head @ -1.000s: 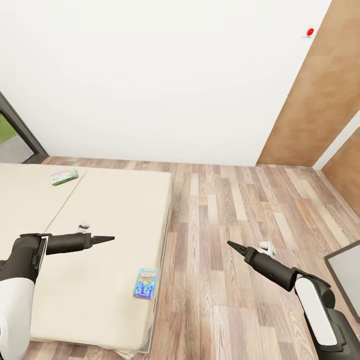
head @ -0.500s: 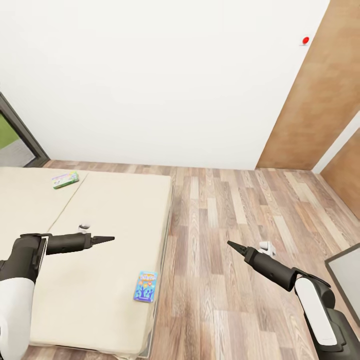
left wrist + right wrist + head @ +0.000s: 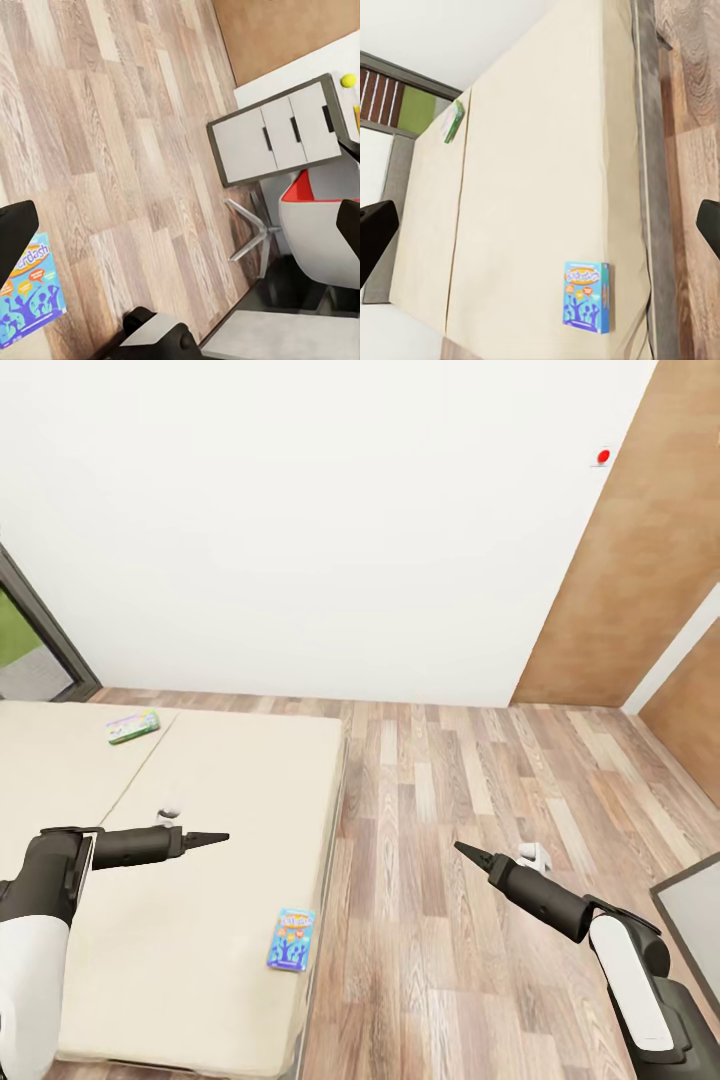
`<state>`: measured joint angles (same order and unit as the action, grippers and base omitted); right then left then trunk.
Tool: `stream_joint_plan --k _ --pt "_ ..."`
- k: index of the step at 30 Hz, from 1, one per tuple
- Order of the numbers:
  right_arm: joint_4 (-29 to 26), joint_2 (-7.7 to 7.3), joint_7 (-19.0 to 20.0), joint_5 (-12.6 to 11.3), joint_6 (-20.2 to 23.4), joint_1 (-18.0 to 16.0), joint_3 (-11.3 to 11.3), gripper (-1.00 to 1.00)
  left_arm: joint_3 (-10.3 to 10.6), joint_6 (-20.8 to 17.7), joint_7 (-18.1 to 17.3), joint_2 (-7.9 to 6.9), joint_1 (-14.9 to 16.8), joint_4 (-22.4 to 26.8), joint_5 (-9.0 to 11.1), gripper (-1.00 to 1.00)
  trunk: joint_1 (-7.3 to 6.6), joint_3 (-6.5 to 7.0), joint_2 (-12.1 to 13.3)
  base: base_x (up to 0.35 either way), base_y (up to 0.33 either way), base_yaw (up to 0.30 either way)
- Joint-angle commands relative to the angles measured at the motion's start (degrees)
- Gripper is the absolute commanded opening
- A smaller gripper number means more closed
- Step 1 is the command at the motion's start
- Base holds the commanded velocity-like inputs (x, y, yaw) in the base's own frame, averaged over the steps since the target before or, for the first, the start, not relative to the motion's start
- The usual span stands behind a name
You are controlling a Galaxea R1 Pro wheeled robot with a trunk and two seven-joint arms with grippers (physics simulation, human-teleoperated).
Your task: Put all the toys in the child's room - the three board games (two on the bed and one on the table), the two jigsaw puzzles on the table, and the tennis ball on the table - inside the toy box on the table in the child's room.
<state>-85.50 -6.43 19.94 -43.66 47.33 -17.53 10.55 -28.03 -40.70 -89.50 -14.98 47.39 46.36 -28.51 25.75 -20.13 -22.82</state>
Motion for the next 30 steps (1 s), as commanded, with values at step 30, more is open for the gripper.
stream_joint_plan --k 30 --pt "-0.02 -0.03 0.28 0.22 0.31 -0.05 0.09 1.0 -0.18 -0.6 -0.5 0.3 0.07 0.04 -0.64 1.0 0.03 2.74 -0.1 0.0 0.0 0.0"
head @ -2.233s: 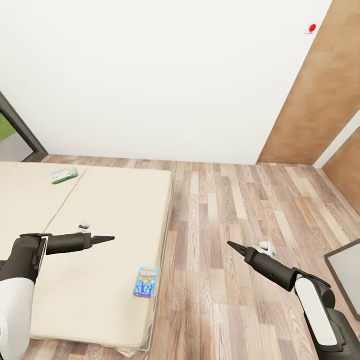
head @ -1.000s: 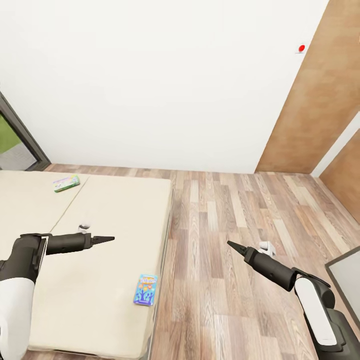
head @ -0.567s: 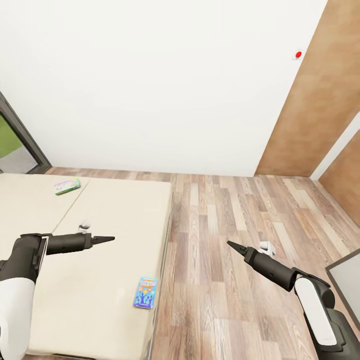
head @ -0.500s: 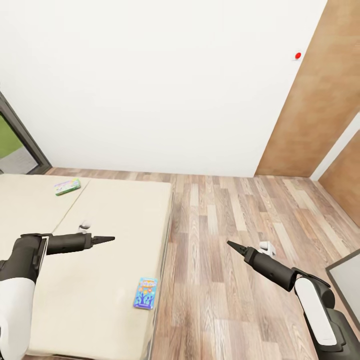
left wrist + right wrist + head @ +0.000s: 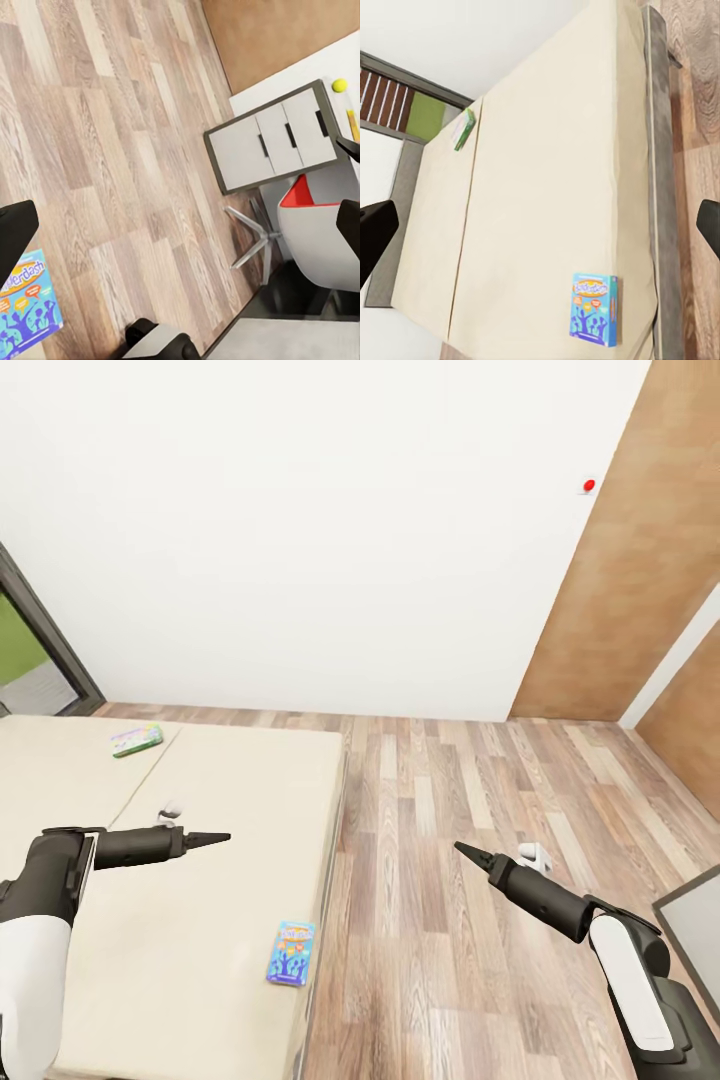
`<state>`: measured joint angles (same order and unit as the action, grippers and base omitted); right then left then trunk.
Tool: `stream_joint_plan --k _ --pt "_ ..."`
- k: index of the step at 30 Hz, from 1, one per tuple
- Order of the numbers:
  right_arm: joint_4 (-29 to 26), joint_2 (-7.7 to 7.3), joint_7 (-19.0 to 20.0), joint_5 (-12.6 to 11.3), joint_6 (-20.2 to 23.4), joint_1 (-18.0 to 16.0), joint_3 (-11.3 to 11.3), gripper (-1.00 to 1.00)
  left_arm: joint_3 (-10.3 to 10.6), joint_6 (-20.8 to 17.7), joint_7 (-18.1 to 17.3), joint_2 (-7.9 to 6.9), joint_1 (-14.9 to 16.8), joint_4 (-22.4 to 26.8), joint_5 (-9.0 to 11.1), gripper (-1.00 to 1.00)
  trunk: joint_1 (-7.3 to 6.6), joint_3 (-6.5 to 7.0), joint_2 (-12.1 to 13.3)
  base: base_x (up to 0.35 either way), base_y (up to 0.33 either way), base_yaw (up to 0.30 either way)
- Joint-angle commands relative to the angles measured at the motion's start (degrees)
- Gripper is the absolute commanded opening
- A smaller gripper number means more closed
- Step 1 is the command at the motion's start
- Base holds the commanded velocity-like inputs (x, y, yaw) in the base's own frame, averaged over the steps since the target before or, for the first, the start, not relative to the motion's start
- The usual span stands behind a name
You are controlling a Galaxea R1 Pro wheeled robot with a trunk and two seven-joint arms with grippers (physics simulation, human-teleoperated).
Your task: Put all the toys in the child's room - the three board games (two on the bed and one on the table), the two jigsaw puzzles on the table, and the tennis ball on the table - inside the toy box on the table in the child's room.
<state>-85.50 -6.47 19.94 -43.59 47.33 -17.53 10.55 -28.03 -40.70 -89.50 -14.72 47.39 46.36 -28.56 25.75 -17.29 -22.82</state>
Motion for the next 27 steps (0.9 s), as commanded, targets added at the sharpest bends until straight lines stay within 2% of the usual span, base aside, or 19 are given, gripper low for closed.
stream_joint_plan --k 1,27 --pt "-0.02 0.02 0.28 0.16 0.31 -0.05 0.09 1.0 -0.18 -0.6 -0.5 0.04 0.07 0.04 -0.61 1.0 0.04 -0.01 -0.1 0.0 0.0 0.0" --pt "0.07 0.05 0.21 0.18 0.31 -0.05 0.09 1.0 -0.18 -0.56 -0.5 0.05 0.07 0.04 -0.54 1.0 0.04 2.45 -0.1 0.0 0.0 0.0"
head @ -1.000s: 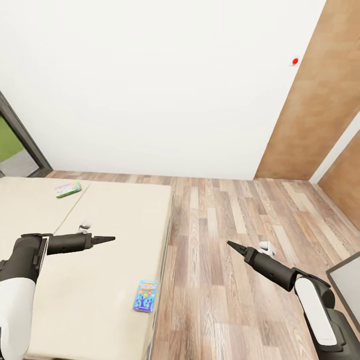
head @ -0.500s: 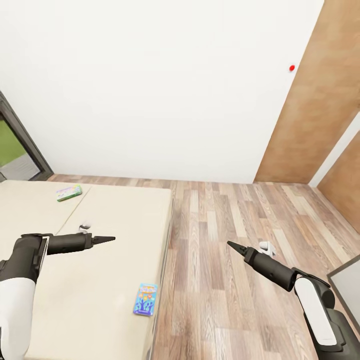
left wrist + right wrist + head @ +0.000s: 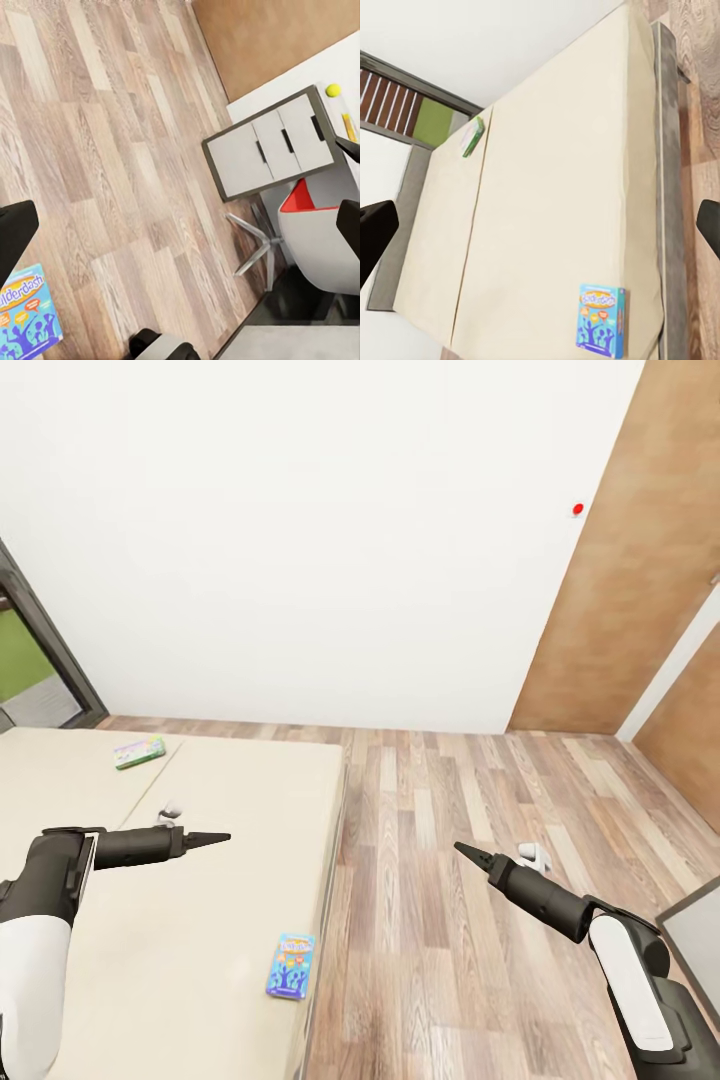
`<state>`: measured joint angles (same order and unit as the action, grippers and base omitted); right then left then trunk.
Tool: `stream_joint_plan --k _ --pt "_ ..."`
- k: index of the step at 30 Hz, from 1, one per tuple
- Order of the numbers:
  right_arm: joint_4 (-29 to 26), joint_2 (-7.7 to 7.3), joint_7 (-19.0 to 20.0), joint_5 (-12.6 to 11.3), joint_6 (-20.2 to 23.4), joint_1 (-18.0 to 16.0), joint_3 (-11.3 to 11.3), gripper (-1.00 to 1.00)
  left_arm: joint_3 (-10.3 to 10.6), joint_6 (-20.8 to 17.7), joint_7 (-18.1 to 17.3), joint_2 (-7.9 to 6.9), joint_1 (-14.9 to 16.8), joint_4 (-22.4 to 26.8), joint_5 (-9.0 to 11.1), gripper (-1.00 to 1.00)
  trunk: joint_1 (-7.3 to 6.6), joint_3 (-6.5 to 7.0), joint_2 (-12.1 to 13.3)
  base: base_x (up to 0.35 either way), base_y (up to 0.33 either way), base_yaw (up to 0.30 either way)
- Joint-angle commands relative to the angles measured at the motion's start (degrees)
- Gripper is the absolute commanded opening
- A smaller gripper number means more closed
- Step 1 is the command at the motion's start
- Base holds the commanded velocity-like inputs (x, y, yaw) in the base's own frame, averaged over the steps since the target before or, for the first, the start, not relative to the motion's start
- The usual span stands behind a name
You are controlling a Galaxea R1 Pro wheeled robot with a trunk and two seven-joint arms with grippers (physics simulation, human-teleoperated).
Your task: Put all the toys in the child's room - the three board games (two on the bed and one on the table), the two jigsaw puzzles on the table, and the tennis ball on the table - inside the toy box on the table in the child's room.
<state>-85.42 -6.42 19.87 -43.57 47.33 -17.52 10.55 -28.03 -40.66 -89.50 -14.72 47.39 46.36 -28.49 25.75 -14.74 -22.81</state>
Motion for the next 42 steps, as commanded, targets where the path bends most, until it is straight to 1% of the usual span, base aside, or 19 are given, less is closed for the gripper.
stream_joint_plan --k 1,24,33,42 --pt "-0.01 -0.01 0.29 0.16 0.31 -0.05 0.09 1.0 -0.18 -0.61 -0.5 0.04 0.07 0.04 -0.6 1.0 0.04 -0.01 -0.11 0.0 0.0 0.0" --pt "-0.01 0.01 0.29 0.15 0.31 -0.05 0.09 1.0 -0.18 -0.64 -0.5 0.04 0.07 0.05 -0.6 1.0 0.04 2.16 -0.11 0.0 0.0 0.006" --pt "-0.01 0.01 0.28 0.15 0.31 -0.05 0.09 1.0 -0.18 -0.55 -0.5 0.04 0.07 0.01 -0.61 1.0 0.04 3.01 -0.11 0.0 0.0 0.09" --pt "-0.01 0.01 0.28 0.18 0.31 -0.05 0.09 1.0 -0.18 -0.54 -0.5 0.66 0.07 0.04 -0.74 1.0 0.04 3.85 -0.11 0.0 0.0 0.125"
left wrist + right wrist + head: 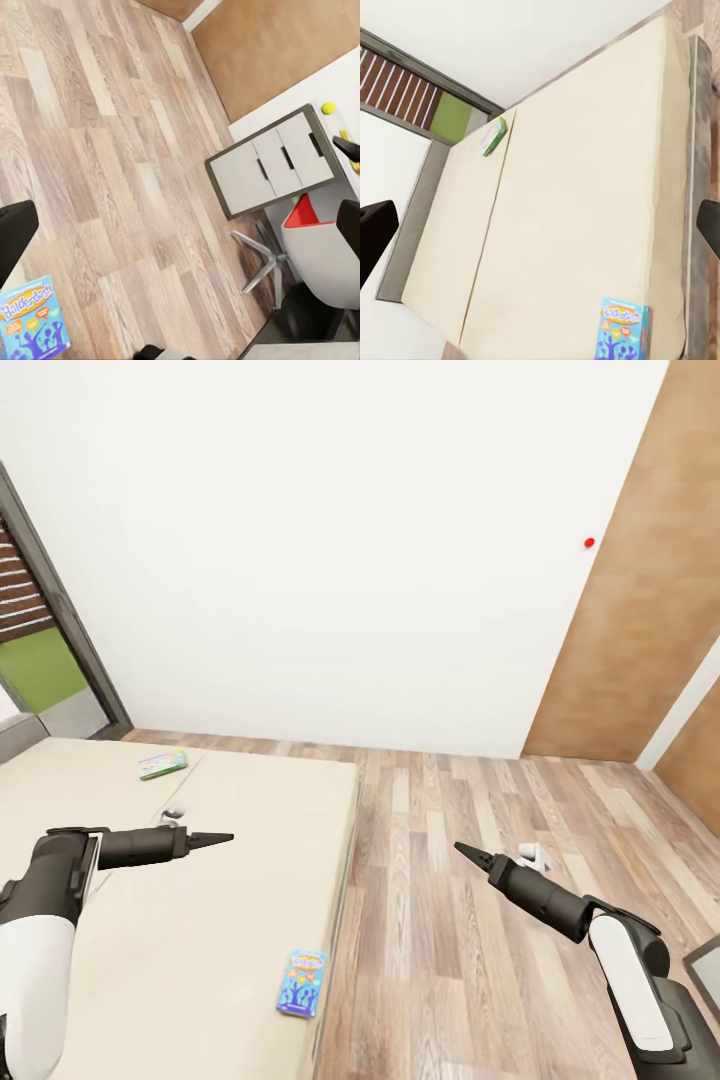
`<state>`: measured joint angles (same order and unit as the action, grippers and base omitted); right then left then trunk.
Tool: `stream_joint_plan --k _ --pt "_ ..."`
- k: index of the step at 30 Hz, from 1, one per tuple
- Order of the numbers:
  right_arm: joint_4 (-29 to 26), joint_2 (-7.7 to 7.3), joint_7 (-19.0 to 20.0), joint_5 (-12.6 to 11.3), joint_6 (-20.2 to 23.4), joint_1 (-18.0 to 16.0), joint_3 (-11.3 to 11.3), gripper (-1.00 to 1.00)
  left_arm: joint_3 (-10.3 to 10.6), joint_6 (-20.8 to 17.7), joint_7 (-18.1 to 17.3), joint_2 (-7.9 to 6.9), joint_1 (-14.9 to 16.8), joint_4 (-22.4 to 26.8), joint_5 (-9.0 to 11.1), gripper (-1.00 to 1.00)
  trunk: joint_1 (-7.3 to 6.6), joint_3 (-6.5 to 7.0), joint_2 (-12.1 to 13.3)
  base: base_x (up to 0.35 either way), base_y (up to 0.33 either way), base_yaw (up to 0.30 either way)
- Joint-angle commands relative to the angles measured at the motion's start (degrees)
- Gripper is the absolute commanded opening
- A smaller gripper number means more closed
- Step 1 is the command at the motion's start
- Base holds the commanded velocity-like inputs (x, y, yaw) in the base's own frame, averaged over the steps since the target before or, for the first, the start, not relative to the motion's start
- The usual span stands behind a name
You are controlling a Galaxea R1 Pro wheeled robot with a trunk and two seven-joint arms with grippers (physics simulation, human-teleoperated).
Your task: Put all the toys in the child's room - the three board games (two on the bed and one on the table), the two jigsaw puzzles on the table, and the tennis ball on the table - inside the toy box on the table in the child's room.
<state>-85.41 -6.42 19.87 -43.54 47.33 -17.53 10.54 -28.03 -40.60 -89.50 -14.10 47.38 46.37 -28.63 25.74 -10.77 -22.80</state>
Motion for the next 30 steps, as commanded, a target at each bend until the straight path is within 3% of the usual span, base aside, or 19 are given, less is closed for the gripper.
stream_joint_plan --k 1,20,30 --pt "-0.02 0.01 0.27 0.16 0.31 -0.05 0.1 1.0 -0.18 -0.61 -0.5 0.06 0.08 0.03 -0.59 1.0 0.04 -0.02 -0.12 0.0 0.0 0.127" --pt "-0.02 0.01 0.26 0.12 0.31 -0.05 0.1 1.0 -0.18 -0.51 -0.5 0.1 0.08 0.04 -0.32 1.0 0.04 1.76 -0.12 0.0 0.0 0.126" --pt "-0.02 0.01 0.3 0.12 0.31 -0.05 0.1 1.0 -0.18 -0.33 -0.5 0.12 0.08 0.04 -0.36 1.0 0.04 2.53 -0.12 0.0 0.0 0.002"
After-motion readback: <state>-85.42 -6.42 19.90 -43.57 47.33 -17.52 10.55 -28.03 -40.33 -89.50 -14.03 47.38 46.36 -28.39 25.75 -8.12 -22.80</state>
